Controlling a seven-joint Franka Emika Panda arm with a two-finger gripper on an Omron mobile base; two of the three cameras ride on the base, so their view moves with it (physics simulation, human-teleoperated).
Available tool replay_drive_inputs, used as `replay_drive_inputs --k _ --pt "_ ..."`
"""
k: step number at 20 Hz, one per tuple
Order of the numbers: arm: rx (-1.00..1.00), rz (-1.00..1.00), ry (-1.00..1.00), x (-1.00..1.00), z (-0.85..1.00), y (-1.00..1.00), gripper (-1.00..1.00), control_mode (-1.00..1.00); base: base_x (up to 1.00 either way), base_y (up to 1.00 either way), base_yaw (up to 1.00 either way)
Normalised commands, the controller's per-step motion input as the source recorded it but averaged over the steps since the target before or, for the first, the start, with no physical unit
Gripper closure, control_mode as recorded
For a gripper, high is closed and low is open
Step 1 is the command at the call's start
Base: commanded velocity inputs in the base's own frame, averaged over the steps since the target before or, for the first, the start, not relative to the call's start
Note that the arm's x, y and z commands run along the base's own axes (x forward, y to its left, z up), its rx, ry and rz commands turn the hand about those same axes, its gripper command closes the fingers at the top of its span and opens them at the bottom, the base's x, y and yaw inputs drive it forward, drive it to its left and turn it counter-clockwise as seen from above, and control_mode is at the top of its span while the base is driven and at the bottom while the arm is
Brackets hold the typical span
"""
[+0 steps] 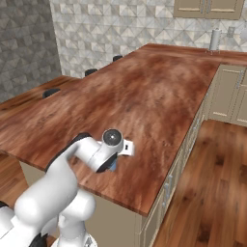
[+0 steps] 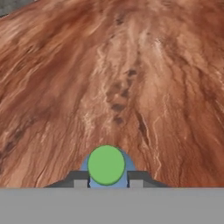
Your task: Move the drinks to the dining counter.
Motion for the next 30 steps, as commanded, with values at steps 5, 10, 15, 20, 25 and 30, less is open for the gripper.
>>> replay_drive_inputs --k 5,10,15,20,25,30 --pt "0.0 0.0 0.0 0.02 -0.28 0.09 -1.0 -1.0 0.0 0.0 0.0" --pt "0.0 0.0 -0.02 -0.08 -0.03 0.26 -1.0 -1.0 0.0 0.0 0.0" --pt "-0.01 0.0 -0.06 -0.16 0.01 0.29 -1.0 -1.0 0.0 0.0 0.0" --pt "0.0 0.0 0.0 -0.08 0.13 -0.02 -1.0 -1.0 0.0 0.0 0.0" --pt "0.0 0.0 0.0 -0.18 0.23 -0.09 -1.0 -1.0 0.0 0.0 0.0" --pt "0.0 0.0 -0.1 -0.41 0.54 -0.12 -1.0 -1.0 0.0 0.0 0.0"
